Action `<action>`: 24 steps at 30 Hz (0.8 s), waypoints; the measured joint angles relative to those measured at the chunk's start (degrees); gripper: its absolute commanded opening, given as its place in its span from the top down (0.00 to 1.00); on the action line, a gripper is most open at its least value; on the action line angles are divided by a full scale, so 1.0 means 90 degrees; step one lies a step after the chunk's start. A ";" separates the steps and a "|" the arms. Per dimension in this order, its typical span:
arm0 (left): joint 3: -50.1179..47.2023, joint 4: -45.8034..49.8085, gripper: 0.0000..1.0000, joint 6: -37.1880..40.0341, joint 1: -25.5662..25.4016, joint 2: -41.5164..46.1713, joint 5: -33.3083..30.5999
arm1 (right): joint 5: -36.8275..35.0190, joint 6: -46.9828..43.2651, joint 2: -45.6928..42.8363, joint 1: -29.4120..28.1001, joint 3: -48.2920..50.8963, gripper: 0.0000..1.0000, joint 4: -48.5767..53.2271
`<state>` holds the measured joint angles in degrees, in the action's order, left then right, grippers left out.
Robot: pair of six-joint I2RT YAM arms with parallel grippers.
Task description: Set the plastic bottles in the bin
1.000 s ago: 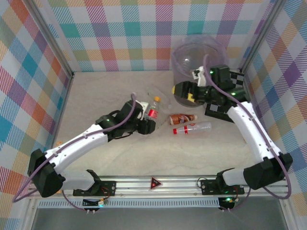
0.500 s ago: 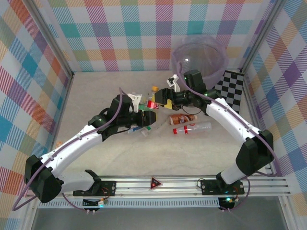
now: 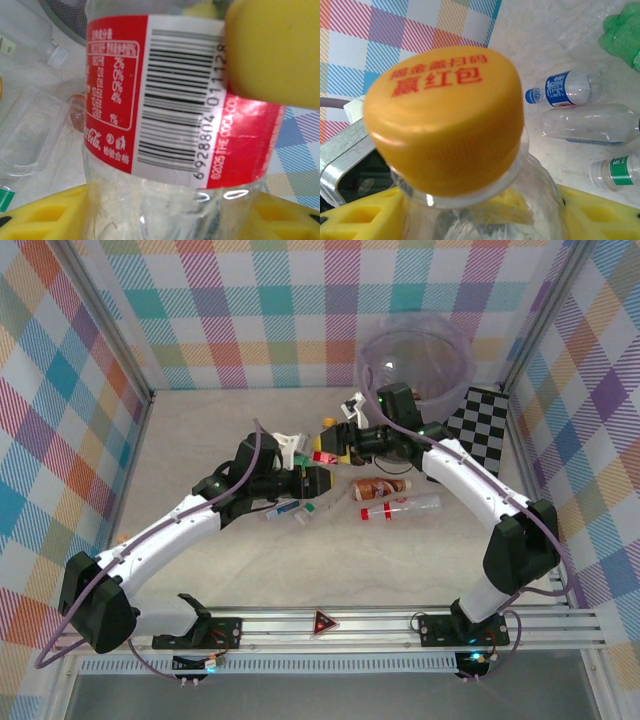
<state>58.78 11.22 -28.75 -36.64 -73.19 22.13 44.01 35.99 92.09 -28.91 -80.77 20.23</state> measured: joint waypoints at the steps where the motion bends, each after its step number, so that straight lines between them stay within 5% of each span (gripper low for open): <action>1: 0.0010 -0.0022 0.37 0.0002 0.0012 0.0000 0.0017 | -0.0012 -0.0029 0.0012 0.0000 -0.0061 0.40 0.0044; 6: 0.0090 -0.0053 0.07 0.0092 0.0032 -0.0005 0.0007 | -0.0148 -0.0206 0.0112 0.0058 -0.0510 0.42 0.0418; 9: 0.0158 0.0107 0.00 0.0262 0.0056 0.0010 -0.0034 | -0.0342 -0.0440 0.0175 0.0138 -0.0935 0.43 0.0809; 17: 0.0168 0.0969 0.00 0.0580 0.0340 0.0187 -0.0338 | -0.1569 -0.1443 0.0294 0.0512 -0.2778 0.45 0.2251; 24: 0.0228 0.1948 0.02 0.0474 0.0984 0.0189 -0.1355 | -0.2421 -0.1965 0.0624 0.1197 -0.4537 0.46 0.3004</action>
<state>60.84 28.75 -24.49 -27.79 -71.48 9.93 22.22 18.31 97.71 -18.13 -121.60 47.27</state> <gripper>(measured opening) 0.983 0.585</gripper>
